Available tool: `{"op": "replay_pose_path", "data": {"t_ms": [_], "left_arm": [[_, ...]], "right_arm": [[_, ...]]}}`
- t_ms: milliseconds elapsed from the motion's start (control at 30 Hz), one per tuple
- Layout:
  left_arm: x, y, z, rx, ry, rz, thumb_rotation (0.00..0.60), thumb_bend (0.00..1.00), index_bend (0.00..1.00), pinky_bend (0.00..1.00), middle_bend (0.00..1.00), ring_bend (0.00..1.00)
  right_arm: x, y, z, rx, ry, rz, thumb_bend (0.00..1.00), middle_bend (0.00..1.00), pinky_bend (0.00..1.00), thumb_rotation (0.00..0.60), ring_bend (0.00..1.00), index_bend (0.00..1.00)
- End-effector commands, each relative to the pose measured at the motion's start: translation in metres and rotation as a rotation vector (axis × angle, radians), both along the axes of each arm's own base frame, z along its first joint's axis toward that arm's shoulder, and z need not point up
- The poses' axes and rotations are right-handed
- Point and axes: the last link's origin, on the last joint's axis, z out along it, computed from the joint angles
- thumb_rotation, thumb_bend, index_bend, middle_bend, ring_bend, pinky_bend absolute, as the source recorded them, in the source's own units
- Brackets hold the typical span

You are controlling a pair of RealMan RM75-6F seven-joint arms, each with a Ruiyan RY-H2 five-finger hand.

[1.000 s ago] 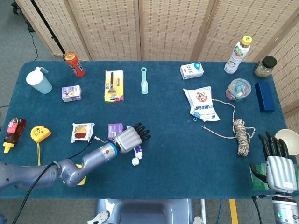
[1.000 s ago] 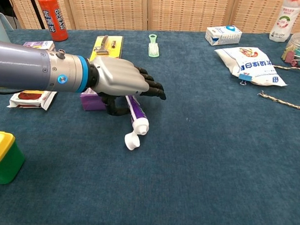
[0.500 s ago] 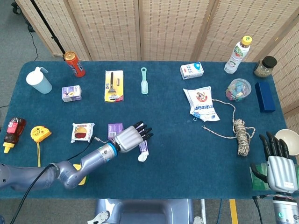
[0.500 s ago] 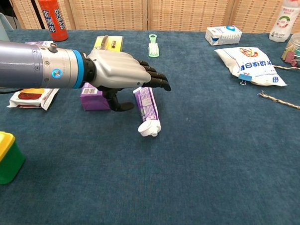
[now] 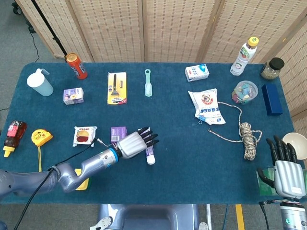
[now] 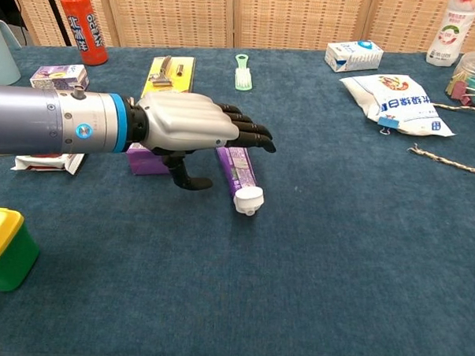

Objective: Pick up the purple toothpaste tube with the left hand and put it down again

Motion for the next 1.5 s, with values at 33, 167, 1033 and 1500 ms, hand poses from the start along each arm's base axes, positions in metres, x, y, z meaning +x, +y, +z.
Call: {"op": "replay_pose_path", "data": {"t_ms": [33,167,1033,1500], "left_arm": [[0.0,0.0,-0.005,0.002,-0.008,-0.011,0.6,0.4,0.09,0.0,0.02,0.0],[0.003,0.001,-0.012,0.012,-0.021,-0.022,0.6,0.4,0.16,0.0,0.06,0.02],[0.033,-0.008,-0.032,-0.029,-0.117,0.093,0.582,0.39,0.19,0.05,0.11,0.09],[0.022,0.005,-0.038,-0.059,-0.119,0.152,0.58,0.39,0.3,0.19,0.22,0.22]], "right_arm": [[0.0,0.001,0.0,0.0,0.0,-0.002,0.33,0.0,0.0,0.6,0.0,0.0],[-0.001,0.002,0.001,-0.002,0.001,-0.008,0.33,0.0,0.0,0.6,0.0,0.0],[-0.008,0.006,0.002,-0.008,-0.006,-0.026,0.33,0.0,0.0,0.6,0.0,0.0],[-0.007,0.006,0.002,-0.007,0.0,-0.029,0.33,0.0,0.0,0.6,0.0,0.0]]}}
